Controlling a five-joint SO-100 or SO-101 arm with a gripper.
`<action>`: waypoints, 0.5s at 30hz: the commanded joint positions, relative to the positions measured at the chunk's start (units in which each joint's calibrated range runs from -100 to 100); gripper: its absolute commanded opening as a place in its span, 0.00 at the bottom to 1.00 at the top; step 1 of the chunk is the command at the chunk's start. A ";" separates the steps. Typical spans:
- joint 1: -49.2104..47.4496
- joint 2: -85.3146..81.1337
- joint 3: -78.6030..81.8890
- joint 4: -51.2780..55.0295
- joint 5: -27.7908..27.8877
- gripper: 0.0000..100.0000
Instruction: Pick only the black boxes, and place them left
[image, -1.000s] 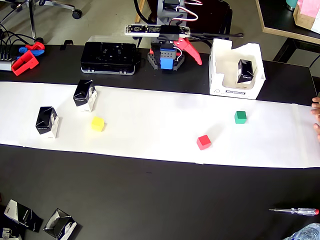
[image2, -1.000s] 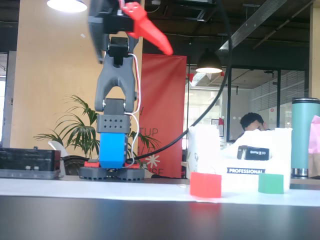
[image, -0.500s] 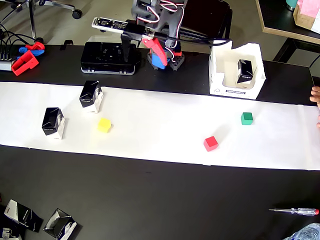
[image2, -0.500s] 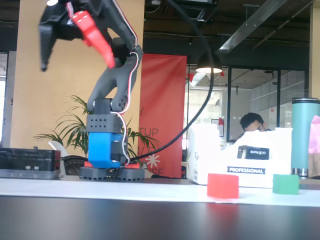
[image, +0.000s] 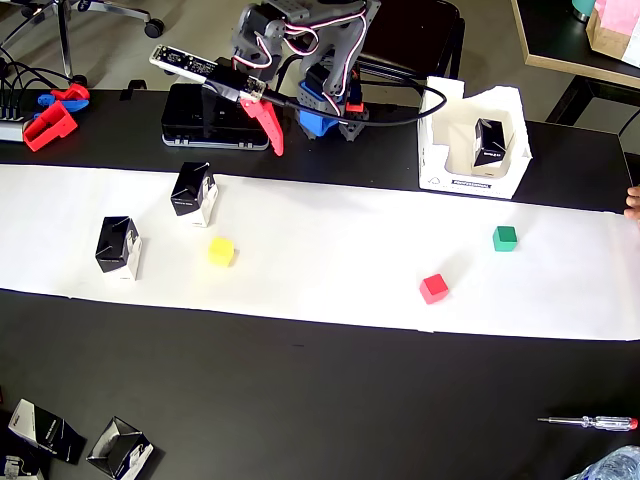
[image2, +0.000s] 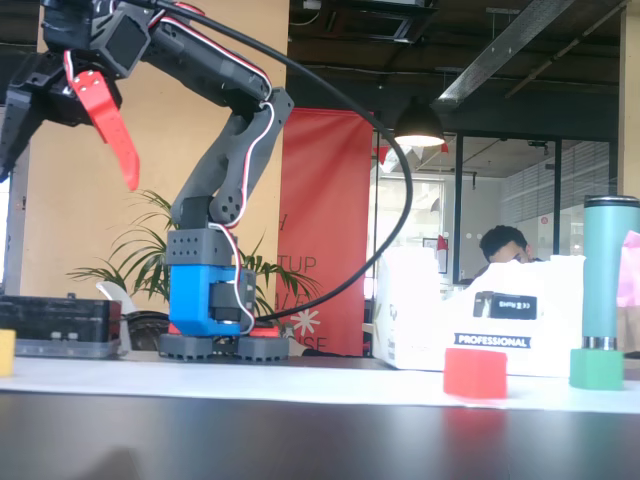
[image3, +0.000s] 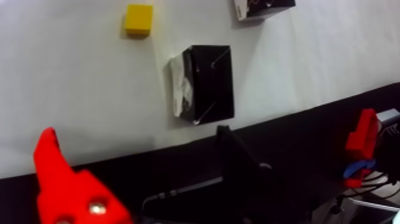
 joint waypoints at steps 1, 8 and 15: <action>0.98 1.67 -0.59 -5.23 0.50 0.50; 0.89 9.33 -0.68 -11.03 0.56 0.51; 0.46 15.81 -0.59 -16.36 1.50 0.51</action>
